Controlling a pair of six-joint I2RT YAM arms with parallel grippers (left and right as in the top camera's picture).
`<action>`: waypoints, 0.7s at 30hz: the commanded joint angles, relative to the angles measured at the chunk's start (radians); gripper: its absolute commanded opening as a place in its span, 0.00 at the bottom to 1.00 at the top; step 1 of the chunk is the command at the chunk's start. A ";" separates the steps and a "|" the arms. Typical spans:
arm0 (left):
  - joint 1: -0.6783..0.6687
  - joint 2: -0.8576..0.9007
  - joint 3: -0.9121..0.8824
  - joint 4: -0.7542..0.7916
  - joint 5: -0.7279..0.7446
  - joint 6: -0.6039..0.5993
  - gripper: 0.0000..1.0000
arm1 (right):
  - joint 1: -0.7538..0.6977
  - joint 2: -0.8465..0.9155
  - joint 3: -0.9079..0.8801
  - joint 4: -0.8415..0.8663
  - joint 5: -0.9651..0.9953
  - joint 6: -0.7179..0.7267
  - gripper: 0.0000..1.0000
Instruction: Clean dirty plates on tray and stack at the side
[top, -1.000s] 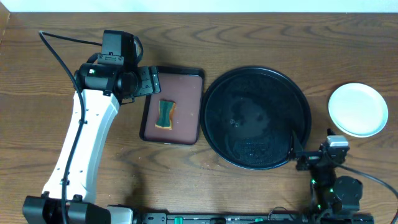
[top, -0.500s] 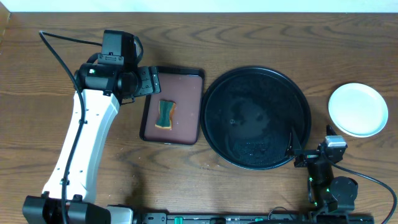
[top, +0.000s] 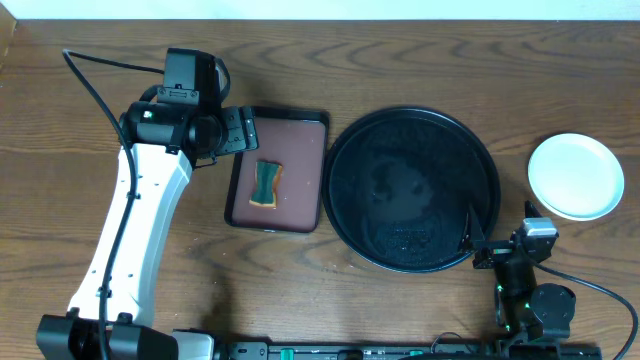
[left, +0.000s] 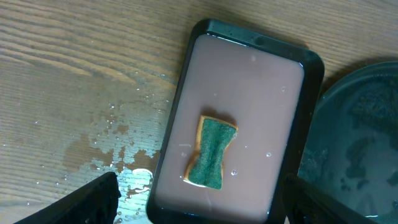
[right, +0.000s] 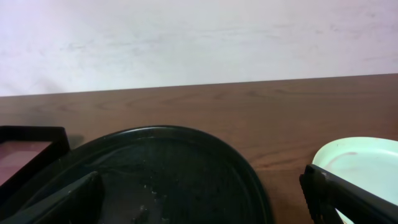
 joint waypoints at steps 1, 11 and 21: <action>0.004 -0.002 0.010 -0.006 0.002 0.009 0.84 | 0.007 -0.007 -0.005 0.000 0.010 -0.013 0.99; -0.010 -0.168 -0.069 -0.006 -0.190 0.013 0.84 | 0.007 -0.007 -0.005 0.000 0.010 -0.013 0.99; 0.013 -0.566 -0.293 0.158 -0.298 0.013 0.84 | 0.007 -0.007 -0.005 0.000 0.010 -0.013 0.99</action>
